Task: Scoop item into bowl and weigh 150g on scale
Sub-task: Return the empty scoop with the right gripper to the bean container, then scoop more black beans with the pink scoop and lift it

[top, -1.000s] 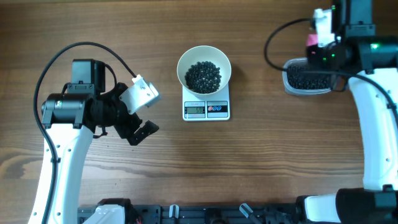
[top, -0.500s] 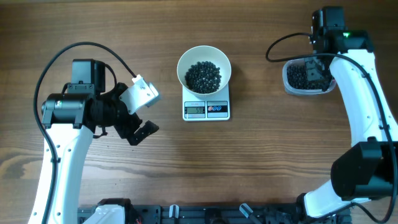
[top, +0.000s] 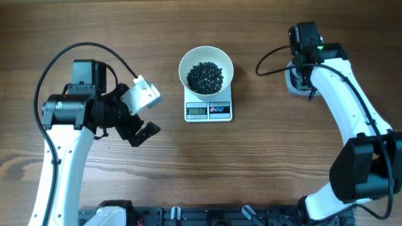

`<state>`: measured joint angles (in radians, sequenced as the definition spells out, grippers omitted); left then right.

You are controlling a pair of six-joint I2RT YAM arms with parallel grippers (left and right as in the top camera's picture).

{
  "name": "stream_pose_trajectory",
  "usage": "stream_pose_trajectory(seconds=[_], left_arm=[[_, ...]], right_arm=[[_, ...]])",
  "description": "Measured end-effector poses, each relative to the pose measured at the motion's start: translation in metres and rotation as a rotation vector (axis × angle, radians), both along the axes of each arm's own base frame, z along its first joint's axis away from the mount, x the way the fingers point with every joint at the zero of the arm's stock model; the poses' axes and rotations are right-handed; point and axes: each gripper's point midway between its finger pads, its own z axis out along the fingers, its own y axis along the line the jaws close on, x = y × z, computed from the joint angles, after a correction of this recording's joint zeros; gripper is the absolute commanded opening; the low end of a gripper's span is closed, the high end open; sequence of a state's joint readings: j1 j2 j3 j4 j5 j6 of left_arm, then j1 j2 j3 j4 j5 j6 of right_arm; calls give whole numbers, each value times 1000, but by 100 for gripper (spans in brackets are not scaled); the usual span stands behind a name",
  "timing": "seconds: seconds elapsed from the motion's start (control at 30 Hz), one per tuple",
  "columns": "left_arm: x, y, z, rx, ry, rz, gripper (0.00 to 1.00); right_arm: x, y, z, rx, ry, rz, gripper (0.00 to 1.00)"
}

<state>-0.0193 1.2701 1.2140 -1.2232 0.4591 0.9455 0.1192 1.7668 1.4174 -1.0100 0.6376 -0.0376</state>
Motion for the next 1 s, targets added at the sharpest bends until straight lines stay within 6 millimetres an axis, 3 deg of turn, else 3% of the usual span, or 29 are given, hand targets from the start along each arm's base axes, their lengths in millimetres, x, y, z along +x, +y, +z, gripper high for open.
stream_pose_trajectory(seconds=[0.07, 0.23, 0.43, 0.7, 1.0], left_arm=[[0, 0, 0, 0, 0, 0, 100], [0, 0, 0, 0, 0, 0, 100], [0, 0, 0, 0, 0, 0, 100], [0, 0, 0, 0, 0, 0, 100], [0, 0, 0, 0, 0, 0, 100]], right_arm=[[1, -3, -4, -23, 13, -4, 4], [2, 13, -43, -32, 145, 63, 4], [1, 32, -64, 100, 215, 142, 4], [5, 39, -56, 237, 214, 138, 4], [1, 36, -58, 589, 192, 43, 4]])
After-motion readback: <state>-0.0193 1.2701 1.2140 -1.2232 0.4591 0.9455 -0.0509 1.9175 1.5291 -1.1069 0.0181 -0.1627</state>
